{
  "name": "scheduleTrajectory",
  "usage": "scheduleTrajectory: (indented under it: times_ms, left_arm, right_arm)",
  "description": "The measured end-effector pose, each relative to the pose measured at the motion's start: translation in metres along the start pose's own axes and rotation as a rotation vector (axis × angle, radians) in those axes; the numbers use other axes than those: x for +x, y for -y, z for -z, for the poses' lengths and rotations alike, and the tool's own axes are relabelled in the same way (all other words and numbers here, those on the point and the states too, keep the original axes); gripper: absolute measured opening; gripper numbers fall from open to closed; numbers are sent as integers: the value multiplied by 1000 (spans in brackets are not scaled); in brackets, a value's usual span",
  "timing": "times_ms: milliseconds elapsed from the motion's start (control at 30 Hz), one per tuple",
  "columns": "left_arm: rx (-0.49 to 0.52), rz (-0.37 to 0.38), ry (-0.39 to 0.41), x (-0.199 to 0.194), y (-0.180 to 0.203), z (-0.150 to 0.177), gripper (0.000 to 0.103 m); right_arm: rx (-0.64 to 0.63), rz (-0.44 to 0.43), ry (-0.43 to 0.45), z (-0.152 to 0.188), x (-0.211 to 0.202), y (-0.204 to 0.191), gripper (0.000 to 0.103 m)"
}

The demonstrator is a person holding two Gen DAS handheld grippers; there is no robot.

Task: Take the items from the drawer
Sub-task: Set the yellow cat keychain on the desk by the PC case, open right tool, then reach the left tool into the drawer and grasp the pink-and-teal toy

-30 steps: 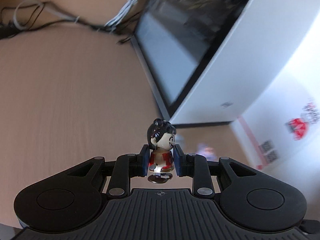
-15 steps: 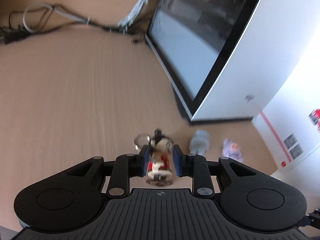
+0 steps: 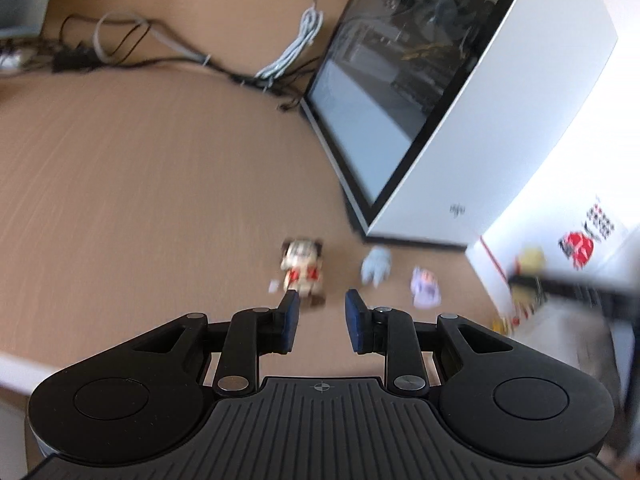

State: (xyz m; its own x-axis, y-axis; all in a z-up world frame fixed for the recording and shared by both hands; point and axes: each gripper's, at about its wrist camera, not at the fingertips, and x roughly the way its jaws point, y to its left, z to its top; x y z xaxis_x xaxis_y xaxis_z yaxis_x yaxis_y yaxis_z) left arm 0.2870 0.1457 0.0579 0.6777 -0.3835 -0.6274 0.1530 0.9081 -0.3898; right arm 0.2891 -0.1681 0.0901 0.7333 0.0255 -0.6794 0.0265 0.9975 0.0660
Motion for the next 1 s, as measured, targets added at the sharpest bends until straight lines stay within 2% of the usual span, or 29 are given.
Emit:
scheduleTrajectory:
  times_ms: [167,400,500,667,800,900,1000]
  left_arm:
    - [-3,-7,-100,-9,-6,30,28]
    - [79,27,-301,-5,-1,77,28]
    - [87,31,-351,-5,-1,93,28]
    - [92,52,-391,-1,0,101,28]
    - [103,98,-425,13,9,99,28]
    - [116,136,-459,27,19,99,28]
    - [131,165,-495,41,30,101,28]
  right_arm:
    - [-26,41,0,-19,38,0,42]
    - [-55,85,-40,-25,87,0,42]
    - [-64,93,-69,-25,98,-1,43]
    - [-61,79,-47,-22,83,-3,56]
    - [-46,68,-39,-11,58,-1,70]
    - [-25,62,-68,9,34,9,80]
    - [-22,54,-116,32,12,3,81]
